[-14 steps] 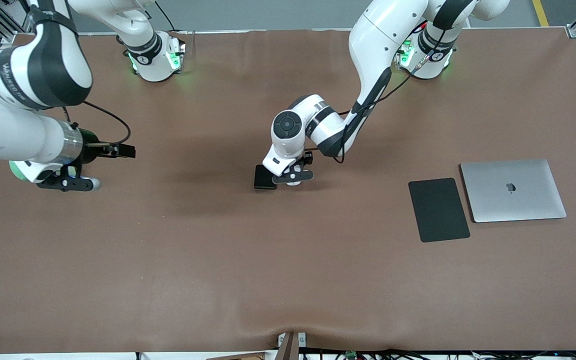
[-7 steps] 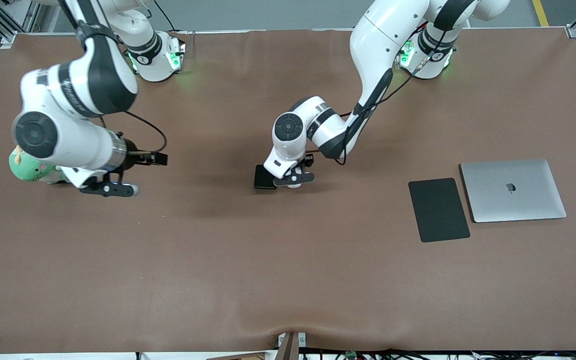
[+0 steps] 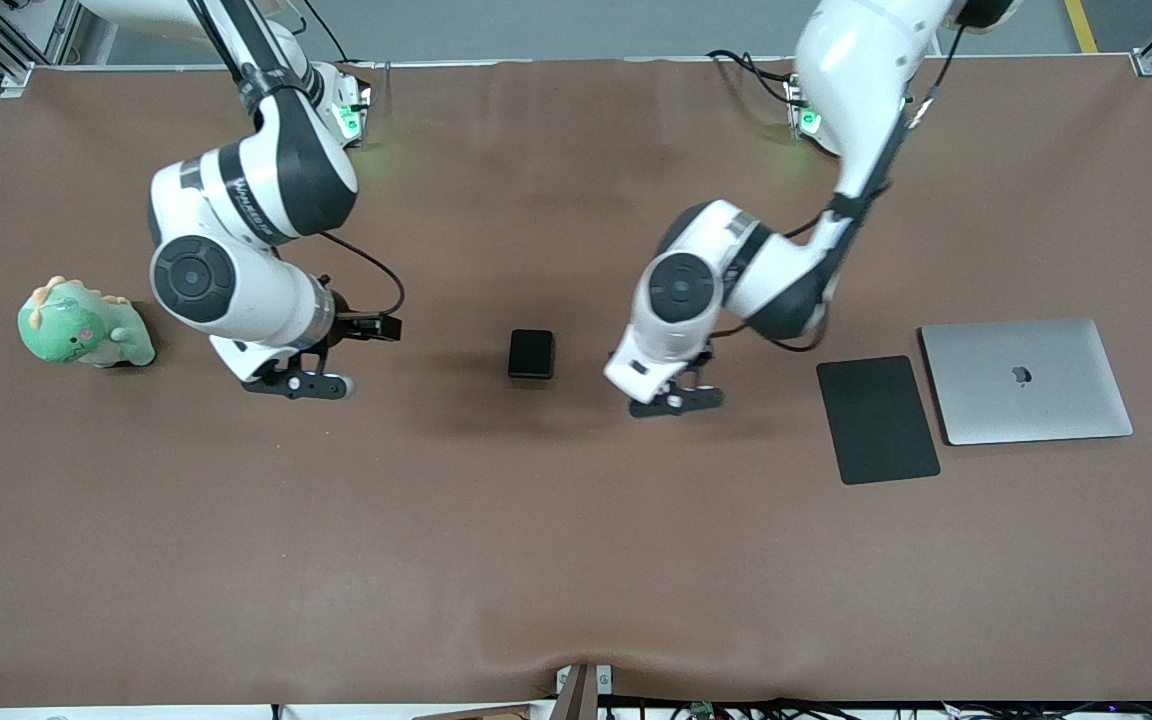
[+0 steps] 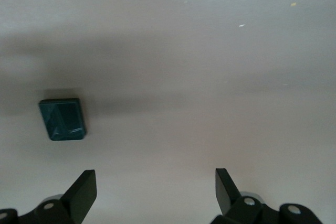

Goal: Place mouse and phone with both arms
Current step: 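Carry the white mouse over the black pad with the left gripper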

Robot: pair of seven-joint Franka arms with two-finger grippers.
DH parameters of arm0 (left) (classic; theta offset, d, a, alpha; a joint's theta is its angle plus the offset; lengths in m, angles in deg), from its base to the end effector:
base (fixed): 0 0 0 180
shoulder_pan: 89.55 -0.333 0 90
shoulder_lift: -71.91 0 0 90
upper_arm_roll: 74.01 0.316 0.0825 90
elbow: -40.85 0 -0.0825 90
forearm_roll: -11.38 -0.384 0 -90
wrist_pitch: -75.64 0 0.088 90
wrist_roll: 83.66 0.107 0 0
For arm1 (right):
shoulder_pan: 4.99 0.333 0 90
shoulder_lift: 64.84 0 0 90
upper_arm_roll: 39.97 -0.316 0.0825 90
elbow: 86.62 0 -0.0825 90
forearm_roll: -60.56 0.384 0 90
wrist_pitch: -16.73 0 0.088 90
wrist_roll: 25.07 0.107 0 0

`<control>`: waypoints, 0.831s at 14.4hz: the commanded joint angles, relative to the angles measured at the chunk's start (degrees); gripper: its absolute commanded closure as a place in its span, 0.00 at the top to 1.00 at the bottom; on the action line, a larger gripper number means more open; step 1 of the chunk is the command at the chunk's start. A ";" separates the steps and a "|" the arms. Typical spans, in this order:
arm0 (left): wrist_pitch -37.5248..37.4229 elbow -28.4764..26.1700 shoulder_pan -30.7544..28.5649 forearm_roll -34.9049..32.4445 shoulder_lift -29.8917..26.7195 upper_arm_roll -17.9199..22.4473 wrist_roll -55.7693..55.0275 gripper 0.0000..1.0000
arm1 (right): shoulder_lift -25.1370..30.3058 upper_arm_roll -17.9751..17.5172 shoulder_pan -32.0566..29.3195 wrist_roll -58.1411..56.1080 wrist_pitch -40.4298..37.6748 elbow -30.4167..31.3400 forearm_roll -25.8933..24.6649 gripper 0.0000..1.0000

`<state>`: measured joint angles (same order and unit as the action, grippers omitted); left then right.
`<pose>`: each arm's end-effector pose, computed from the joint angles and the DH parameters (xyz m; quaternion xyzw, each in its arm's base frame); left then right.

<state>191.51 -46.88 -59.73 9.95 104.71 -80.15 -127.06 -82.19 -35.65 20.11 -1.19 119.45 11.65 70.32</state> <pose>0.5675 -0.3965 0.3179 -0.9969 -0.0663 0.0417 0.0108 0.5707 0.2357 0.3957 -0.9899 0.0543 0.1292 0.0216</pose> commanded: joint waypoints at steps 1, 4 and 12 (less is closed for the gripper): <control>-1.53 -3.92 -2.47 -1.47 -4.14 -0.28 -0.02 0.00 | -2.16 -1.06 2.31 4.41 3.96 -0.10 1.40 1.00; -1.44 -8.58 -5.55 -7.87 -7.92 -0.54 0.07 0.00 | -5.06 -3.26 3.81 9.42 9.33 0.16 1.40 1.00; -1.44 -15.27 -16.35 -8.15 -13.64 -0.80 7.97 0.00 | -9.81 -4.58 7.94 13.12 21.36 2.08 1.40 1.00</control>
<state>189.96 -58.18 -73.50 2.95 94.46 -80.23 -120.59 -91.55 -40.12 26.76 10.97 137.26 12.31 70.77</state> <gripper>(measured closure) 0.383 0.000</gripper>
